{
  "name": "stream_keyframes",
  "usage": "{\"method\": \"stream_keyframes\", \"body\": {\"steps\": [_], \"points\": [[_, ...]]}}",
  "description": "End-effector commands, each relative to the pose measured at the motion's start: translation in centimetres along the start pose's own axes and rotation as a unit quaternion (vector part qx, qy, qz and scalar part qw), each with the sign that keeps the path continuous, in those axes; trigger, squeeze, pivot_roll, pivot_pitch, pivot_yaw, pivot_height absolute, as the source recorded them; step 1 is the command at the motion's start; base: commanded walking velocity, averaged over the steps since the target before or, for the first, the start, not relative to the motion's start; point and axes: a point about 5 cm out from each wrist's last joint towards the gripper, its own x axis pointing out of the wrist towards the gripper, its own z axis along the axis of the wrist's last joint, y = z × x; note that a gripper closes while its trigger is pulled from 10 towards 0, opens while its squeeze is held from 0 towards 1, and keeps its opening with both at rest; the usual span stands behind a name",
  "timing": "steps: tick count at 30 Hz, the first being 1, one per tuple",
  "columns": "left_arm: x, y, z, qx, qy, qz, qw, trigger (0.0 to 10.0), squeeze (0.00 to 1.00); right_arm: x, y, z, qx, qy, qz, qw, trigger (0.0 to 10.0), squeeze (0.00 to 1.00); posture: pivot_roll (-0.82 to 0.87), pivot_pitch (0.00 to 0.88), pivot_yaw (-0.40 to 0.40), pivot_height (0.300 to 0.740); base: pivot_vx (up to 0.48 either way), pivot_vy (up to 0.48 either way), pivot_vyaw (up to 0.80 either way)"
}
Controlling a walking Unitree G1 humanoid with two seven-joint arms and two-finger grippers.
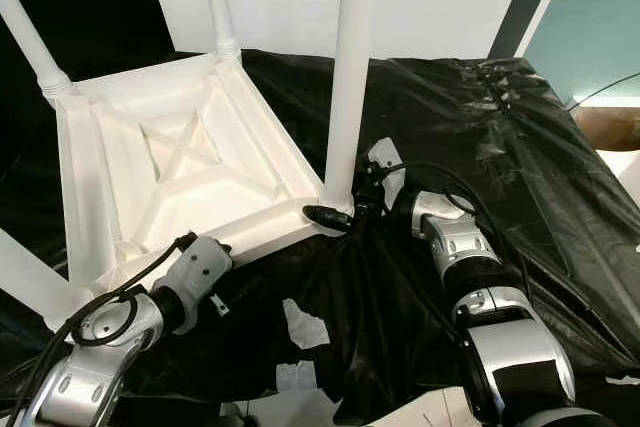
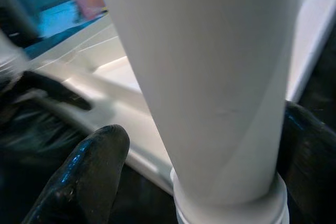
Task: Building children table
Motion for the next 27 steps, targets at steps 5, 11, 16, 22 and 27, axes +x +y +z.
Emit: {"method": "stream_keyframes", "body": {"steps": [5, 11, 16, 22, 27], "points": [[-1.1, -0.5, -0.5, -0.008, 0.020, -0.037, 0.999, 10.0, 0.00, 0.2, 2.8, -1.0, 0.018, -0.002, 0.104, 0.994, 10.0, 0.00, 0.18, 0.072, -0.057, 0.740, 0.000, 0.000, 0.00], [-1.5, -0.6, -0.4, -0.020, 0.014, -0.036, 0.999, 10.0, 0.00, 0.2, 3.1, -0.9, 0.014, -0.012, 0.099, 0.995, 10.0, 0.00, 0.18, 0.072, -0.055, 0.740, 0.000, 0.000, 0.00], [-1.3, -1.3, 0.5, -0.057, -0.020, -0.047, 0.997, 10.0, 0.00, 0.3, 2.1, -0.6, 0.002, -0.025, 0.061, 0.998, 10.0, 0.00, 0.17, 0.068, -0.047, 0.740, 0.000, 0.000, 0.00], [-0.3, -2.9, 2.0, -0.116, -0.081, -0.077, 0.987, 10.0, 0.00, 1.4, 1.4, -0.1, -0.015, -0.034, 0.031, 0.999, 10.0, 0.00, 0.16, 0.052, -0.052, 0.740, 0.000, 0.000, 0.00], [0.4, -3.3, 2.5, -0.143, -0.097, -0.078, 0.982, 10.0, 0.00, 2.8, 1.4, 0.1, -0.021, -0.028, 0.028, 0.999, 6.0, 0.00, 0.17, 0.046, -0.059, 0.740, 0.000, 0.000, 0.00]]}}
